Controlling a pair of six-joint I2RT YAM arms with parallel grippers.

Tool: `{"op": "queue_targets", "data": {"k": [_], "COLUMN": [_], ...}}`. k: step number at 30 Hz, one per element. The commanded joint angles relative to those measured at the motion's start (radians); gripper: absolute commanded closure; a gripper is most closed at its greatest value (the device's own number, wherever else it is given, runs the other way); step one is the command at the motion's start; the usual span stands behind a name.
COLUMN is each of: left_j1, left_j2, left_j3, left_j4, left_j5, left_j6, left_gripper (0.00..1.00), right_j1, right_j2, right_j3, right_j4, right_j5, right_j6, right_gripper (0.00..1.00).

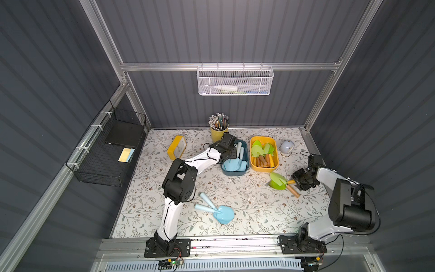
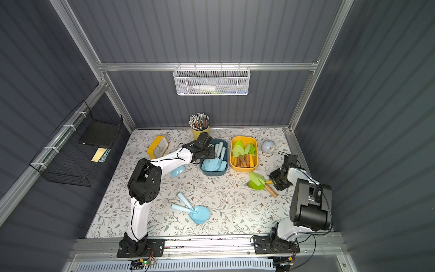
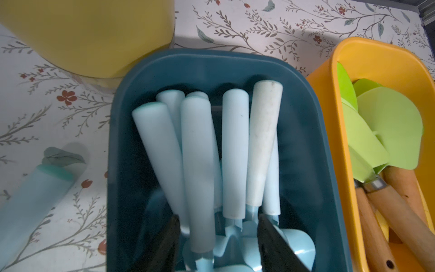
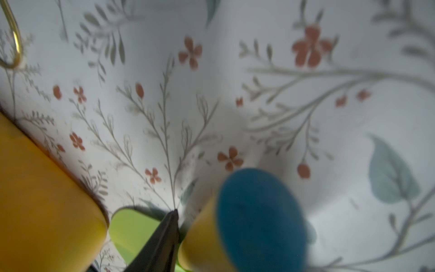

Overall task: Sort the small shovels by color and place them into the storage box
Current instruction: Pick up the shovel from the center of the board.

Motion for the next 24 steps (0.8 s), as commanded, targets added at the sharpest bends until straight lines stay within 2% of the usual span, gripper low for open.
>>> {"op": "queue_targets", "data": {"k": [1, 5, 10, 18, 24], "left_j1": [0.003, 0.003, 0.003, 0.003, 0.004], "left_j2": [-0.052, -0.045, -0.053, -0.077, -0.091], "left_j3": [-0.008, -0.011, -0.031, -0.078, -0.109], "left_j4": [0.004, 0.011, 0.022, 0.040, 0.054], "left_j5": [-0.008, 0.000, 0.013, 0.028, 0.037], "left_j6": [0.000, 0.028, 0.042, 0.063, 0.072], "left_gripper": [0.44, 0.45, 0.44, 0.44, 0.45], "right_j1": [0.066, 0.175, 0.285, 0.418, 0.511], "right_j2": [-0.049, -0.108, -0.162, -0.228, -0.192], "right_j3": [-0.074, -0.116, -0.108, -0.101, -0.092], "right_j4": [-0.028, -0.039, -0.091, -0.205, -0.269], "right_j5": [-0.021, -0.038, 0.014, 0.127, 0.188], "right_j6": [0.041, 0.095, 0.126, 0.112, 0.083], "right_gripper": [0.52, 0.52, 0.51, 0.47, 0.47]}}
